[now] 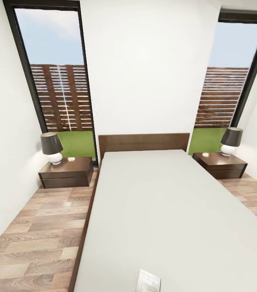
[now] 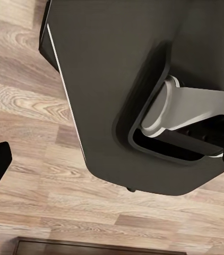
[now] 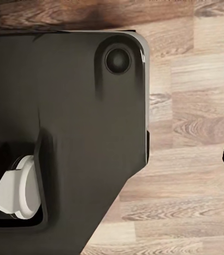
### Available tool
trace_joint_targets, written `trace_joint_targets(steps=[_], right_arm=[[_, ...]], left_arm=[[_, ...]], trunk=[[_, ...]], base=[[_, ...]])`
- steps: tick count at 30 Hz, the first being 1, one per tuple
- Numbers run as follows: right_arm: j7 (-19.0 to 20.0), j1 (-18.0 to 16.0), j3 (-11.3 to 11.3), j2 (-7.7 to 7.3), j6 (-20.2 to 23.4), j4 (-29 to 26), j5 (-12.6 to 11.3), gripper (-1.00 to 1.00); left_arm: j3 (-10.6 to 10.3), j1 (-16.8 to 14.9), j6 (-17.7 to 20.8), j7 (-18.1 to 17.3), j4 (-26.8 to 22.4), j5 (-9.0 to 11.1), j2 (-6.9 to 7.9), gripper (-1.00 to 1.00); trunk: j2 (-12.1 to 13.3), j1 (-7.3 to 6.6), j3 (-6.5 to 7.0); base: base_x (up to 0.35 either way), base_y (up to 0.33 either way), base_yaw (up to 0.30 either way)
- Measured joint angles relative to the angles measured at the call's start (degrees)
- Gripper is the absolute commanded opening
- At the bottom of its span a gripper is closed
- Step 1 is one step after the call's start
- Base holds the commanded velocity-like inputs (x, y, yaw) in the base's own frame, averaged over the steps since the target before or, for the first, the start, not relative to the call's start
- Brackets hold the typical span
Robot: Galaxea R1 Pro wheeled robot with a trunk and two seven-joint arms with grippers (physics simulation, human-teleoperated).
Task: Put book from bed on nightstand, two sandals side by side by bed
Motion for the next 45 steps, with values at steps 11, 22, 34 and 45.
trace_joint_targets(steps=[11,22,34,45], right_arm=[[1.2,-0.2,0.5,0.84,0.0,0.4,-0.2,1.0],[1.2,-0.2,0.5,0.84,0.0,0.4,-0.2,1.0],[1.2,-0.2,0.5,0.84,0.0,0.4,-0.2,1.0],[0.7,-0.1,0.2,1.02,-0.1,0.4,-0.2,1.0]], left_arm=[[-0.5,1.3,-0.1,0.1,1.0,-0.1,-0.69,1.0],[-0.5,1.3,-0.1,0.1,1.0,-0.1,-0.69,1.0],[-0.5,1.3,-0.1,0.1,1.0,-0.1,-0.69,1.0],[-0.2,0.3,-0.1,0.0,1.4,-0.2,-0.62,1.0]], trunk=[[0.0,0.0,0.0],[0.0,0.0,0.0],[0.0,0.0,0.0],[0.0,0.0,0.0]], base=[[0.004,0.0,0.0],[0.0,0.0,0.0],[0.0,0.0,0.0],[0.0,0.0,0.0]])
